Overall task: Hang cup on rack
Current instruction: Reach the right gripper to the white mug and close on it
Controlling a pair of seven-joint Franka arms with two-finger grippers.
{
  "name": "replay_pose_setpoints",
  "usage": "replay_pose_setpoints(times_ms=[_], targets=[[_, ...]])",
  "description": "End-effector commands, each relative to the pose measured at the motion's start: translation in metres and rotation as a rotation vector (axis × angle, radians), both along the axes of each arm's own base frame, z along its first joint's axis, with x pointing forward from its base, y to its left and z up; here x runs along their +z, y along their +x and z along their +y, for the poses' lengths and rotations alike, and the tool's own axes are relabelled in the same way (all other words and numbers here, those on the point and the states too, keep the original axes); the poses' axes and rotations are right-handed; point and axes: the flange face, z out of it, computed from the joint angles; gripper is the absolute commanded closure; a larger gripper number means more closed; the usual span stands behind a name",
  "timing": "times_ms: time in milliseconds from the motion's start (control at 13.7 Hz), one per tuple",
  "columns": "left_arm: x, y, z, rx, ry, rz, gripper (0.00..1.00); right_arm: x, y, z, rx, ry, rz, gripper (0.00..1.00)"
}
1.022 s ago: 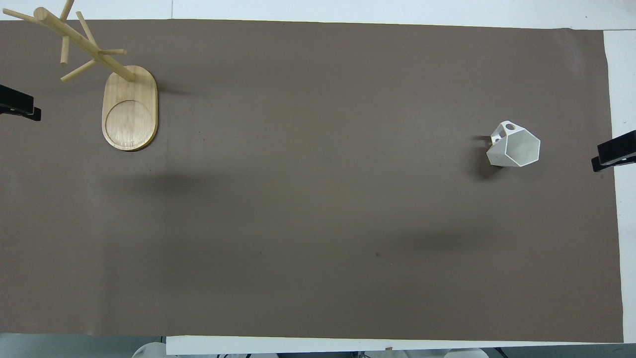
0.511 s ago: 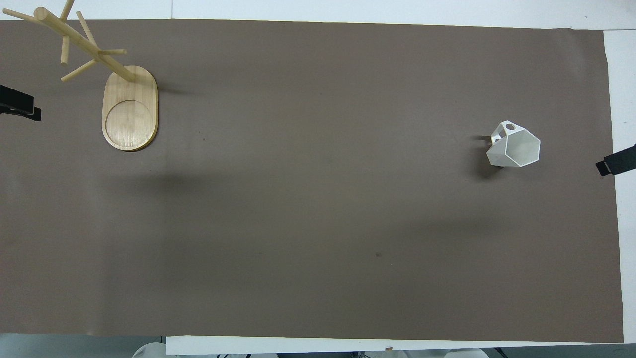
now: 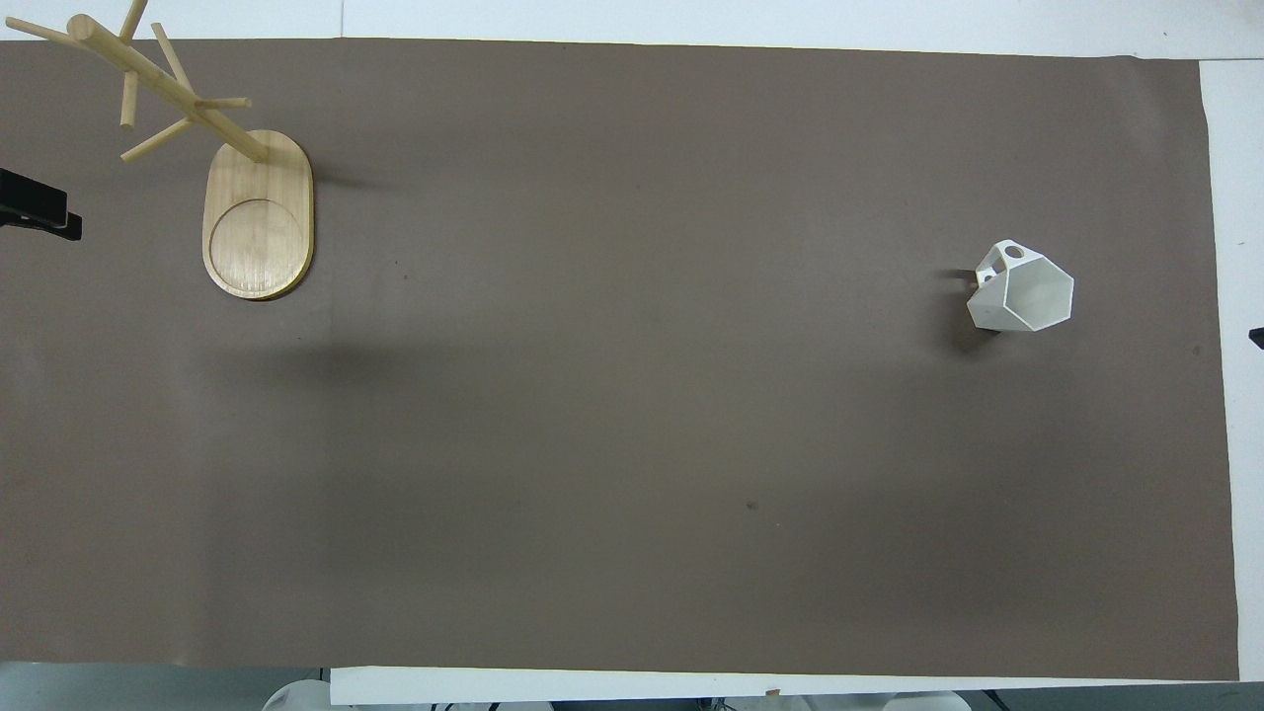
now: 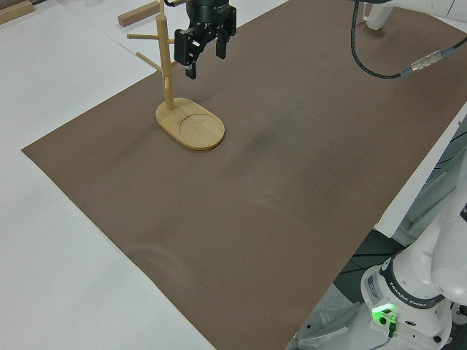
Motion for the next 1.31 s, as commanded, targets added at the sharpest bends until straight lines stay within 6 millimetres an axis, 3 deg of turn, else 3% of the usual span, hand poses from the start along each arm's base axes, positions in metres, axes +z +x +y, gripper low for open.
replay_pose_setpoints(times_ms=[0,219,365,438,511,949,1242], targets=[[0.001,-0.010,0.003,-0.013,0.019,0.000,0.00,-0.044,0.052,-0.022,0.283,0.183,-0.094,0.00],[0.001,-0.010,0.003,-0.013,0.019,0.000,0.00,-0.129,0.084,-0.047,0.386,0.500,-0.205,0.00],[0.001,-0.011,0.003,-0.013,0.018,0.001,0.00,-0.183,0.083,-0.058,0.418,0.626,-0.249,0.00],[0.001,-0.011,0.003,-0.013,0.018,0.001,0.00,-0.219,0.082,-0.061,0.402,0.726,-0.265,0.00],[0.001,-0.010,0.003,-0.013,0.019,0.000,0.00,-0.240,0.078,-0.068,0.380,0.781,-0.283,0.00],[0.001,-0.011,0.003,-0.013,0.018,0.001,0.00,-0.263,0.068,-0.068,0.499,0.843,-0.394,0.00],[0.001,-0.011,0.003,-0.013,0.018,0.001,0.00,-0.316,0.052,-0.042,0.464,0.924,-0.416,0.00]])
